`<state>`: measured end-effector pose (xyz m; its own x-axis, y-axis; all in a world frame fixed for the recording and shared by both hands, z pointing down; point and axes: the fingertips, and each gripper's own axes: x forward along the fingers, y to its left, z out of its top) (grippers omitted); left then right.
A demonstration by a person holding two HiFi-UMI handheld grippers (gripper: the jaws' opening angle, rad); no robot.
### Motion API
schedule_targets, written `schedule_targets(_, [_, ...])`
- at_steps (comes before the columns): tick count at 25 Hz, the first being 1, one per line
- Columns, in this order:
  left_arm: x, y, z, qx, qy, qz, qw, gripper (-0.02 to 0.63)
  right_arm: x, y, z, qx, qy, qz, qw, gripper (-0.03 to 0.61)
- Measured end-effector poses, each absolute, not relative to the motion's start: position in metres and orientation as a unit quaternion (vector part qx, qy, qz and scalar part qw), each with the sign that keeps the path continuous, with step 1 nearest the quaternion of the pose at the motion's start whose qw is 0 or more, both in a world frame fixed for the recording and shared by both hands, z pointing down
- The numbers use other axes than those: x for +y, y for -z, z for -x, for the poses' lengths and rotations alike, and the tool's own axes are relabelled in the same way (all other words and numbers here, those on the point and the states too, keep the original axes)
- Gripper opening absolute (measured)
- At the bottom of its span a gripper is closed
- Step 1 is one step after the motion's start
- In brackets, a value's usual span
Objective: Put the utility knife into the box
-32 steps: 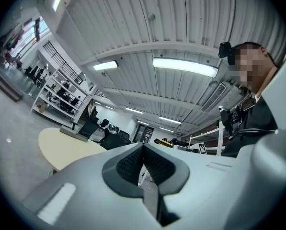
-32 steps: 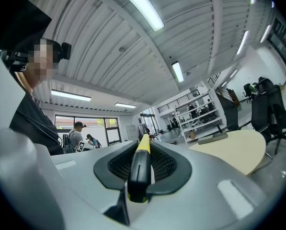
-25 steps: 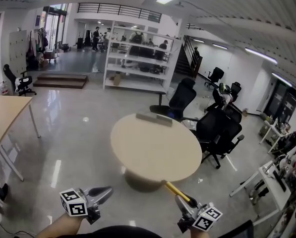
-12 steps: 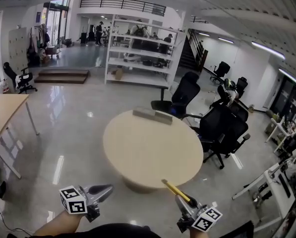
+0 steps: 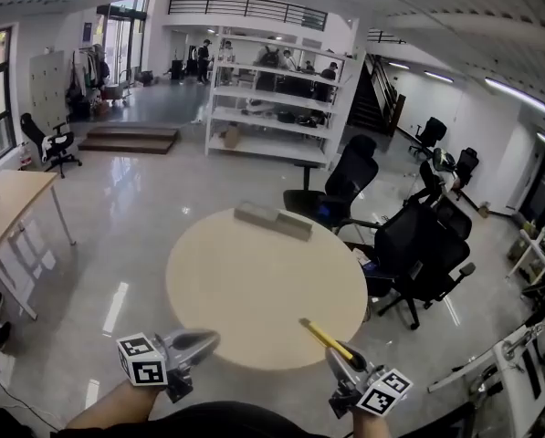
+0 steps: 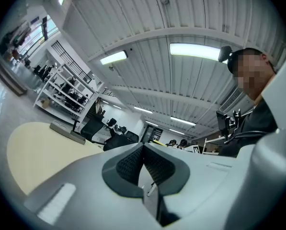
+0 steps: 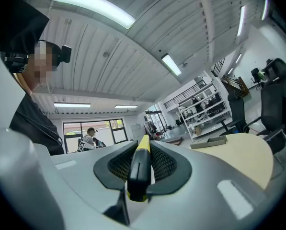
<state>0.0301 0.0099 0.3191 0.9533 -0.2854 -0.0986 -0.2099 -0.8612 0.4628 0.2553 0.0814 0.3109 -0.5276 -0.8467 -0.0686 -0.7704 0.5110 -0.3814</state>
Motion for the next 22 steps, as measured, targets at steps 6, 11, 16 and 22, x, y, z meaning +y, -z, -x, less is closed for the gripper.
schedule_targets(6, [-0.013,-0.326,-0.072,-0.146,0.061,-0.96,0.23,0.0,0.057,-0.324,-0.304,0.86,0.165,0.462,0.138,0.091])
schedule_targets(11, [-0.039,-0.329,-0.096,-0.139,0.055,-0.961,0.235,0.0,0.031,-0.327,-0.324,0.858,0.169,0.463,0.143,0.091])
schedule_targets(16, [-0.081,-0.34,-0.1,-0.13,0.058,-0.957,0.253,0.0,-0.01,-0.337,-0.328,0.852,0.178,0.474,0.135,0.091])
schedule_targets(22, [-0.165,-0.359,-0.085,-0.089,0.08,-0.951,0.286,0.0,-0.084,-0.353,-0.312,0.837,0.181,0.503,0.117,0.091])
